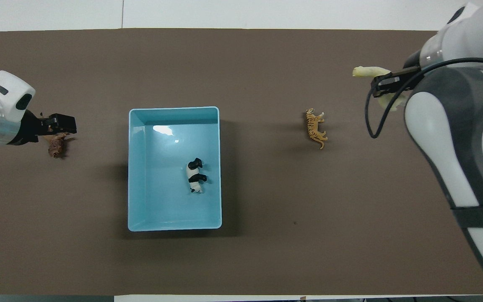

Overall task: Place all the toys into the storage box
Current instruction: 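Lower the llama with the right gripper while the left gripper grasps the horse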

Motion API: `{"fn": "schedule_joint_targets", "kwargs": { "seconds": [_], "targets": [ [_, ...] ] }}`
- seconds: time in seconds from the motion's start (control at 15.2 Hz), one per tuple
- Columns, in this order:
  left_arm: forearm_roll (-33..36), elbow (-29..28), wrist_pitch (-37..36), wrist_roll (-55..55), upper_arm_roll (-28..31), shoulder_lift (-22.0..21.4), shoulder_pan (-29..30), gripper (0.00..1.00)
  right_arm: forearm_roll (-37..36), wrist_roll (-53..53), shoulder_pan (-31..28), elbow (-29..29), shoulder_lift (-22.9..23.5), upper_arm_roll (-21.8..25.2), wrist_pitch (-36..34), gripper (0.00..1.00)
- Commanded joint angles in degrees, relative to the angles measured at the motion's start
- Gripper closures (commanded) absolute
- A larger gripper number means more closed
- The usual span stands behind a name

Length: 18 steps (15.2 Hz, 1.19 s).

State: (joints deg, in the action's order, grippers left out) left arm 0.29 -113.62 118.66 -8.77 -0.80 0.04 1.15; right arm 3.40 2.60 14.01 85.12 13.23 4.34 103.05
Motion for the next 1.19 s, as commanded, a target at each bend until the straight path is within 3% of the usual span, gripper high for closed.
{"fn": "schedule_joint_targets", "kwargs": {
  "seconds": [0.0, 0.26, 0.4, 0.59, 0.79, 1.12],
  "targets": [
    [0.76, -1.08, 5.51, 0.60, -0.78, 2.41, 3.93, 0.00, -0.06, 12.47, 7.66, -1.27, 0.30, 0.14, -0.31, 1.00],
    [0.76, -3.63, 15.09, -9.46, -0.78, 6.63, 7.20, 0.00, 1.52, 23.05, 17.33, -1.27, 1.26, 0.14, 5.03, 1.00],
    [0.68, -4.24, 19.49, -15.38, -0.78, 8.57, 7.46, 0.00, 0.91, 29.10, 23.67, -1.27, 4.68, 0.23, 11.00, 1.00],
    [0.76, -6.00, 25.73, -16.19, -0.78, 11.11, 9.48, 0.00, 0.99, 31.15, 27.99, -1.79, 9.60, 0.23, 17.00, 1.00],
    [0.68, -5.74, 27.06, -16.63, -0.78, 13.67, 9.75, 0.00, 0.56, 35.61, 34.04, -8.73, 19.44, 0.93, 20.51, 1.00],
    [0.67, -6.00, 27.15, -16.71, -0.78, 14.64, 9.75, 0.00, 0.20, 48.35, 36.43, -6.64, 18.68, 0.58, 17.90, 1.00]
  ]
}}
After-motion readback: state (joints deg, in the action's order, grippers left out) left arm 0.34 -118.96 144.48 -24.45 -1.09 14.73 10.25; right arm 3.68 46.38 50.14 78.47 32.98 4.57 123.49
